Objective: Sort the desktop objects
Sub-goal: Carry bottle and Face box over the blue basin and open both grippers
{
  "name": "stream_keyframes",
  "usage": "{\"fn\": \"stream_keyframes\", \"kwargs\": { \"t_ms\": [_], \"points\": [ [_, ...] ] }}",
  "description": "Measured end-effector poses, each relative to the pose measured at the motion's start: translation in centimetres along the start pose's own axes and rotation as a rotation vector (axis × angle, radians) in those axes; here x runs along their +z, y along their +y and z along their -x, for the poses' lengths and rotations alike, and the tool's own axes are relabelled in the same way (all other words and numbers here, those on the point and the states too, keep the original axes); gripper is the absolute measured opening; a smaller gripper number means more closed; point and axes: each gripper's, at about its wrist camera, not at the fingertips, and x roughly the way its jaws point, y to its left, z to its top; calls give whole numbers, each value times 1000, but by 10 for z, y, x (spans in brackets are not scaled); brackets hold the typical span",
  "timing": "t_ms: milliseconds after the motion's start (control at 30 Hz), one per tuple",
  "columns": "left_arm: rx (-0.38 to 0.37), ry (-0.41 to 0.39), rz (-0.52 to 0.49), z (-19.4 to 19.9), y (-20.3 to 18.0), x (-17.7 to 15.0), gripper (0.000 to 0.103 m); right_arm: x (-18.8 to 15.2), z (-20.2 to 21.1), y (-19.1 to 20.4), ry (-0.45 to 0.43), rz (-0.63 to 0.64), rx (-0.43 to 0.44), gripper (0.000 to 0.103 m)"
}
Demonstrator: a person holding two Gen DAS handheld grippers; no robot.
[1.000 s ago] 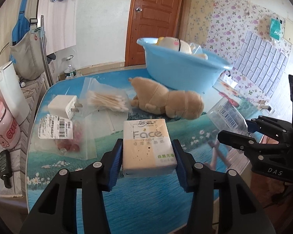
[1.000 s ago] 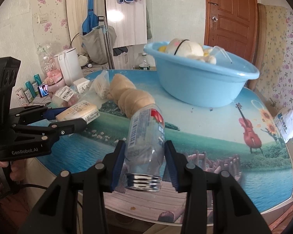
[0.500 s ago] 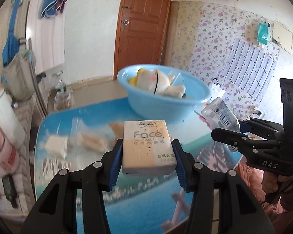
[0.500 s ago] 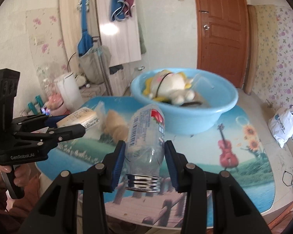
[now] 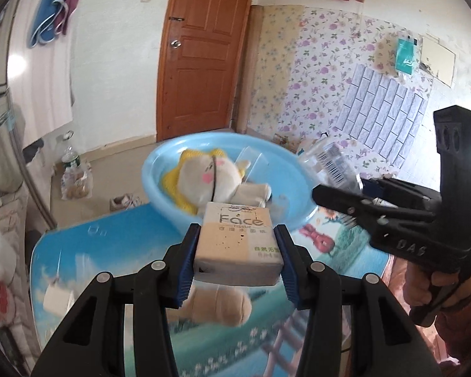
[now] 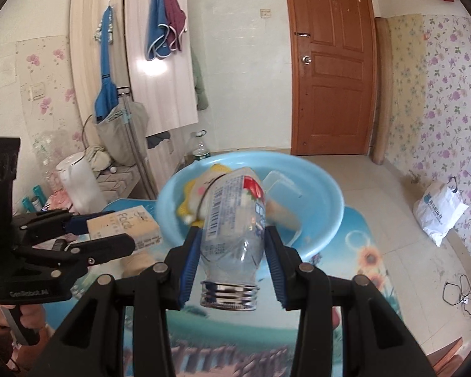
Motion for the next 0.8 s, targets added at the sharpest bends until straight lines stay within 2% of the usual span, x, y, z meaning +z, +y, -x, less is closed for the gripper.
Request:
{"fn": "stream_keyframes", "kwargs": {
  "t_ms": [300, 500, 633, 800],
  "points": [
    [-31, 13, -18, -48, -2, 34, 46, 13, -33, -22, 28, -12, -32, 40],
    [-54, 43, -28, -75, -3, 35, 46, 16, -50, -39, 46, -25, -55, 40],
    [-71, 32, -27, -88, 0, 34, 46, 12, -60, -45, 58, -48, -55, 40],
    [-75, 69, -42, -103, -2, 24, 46, 6, -70, -45, 82, -57, -53, 40]
  ]
}}
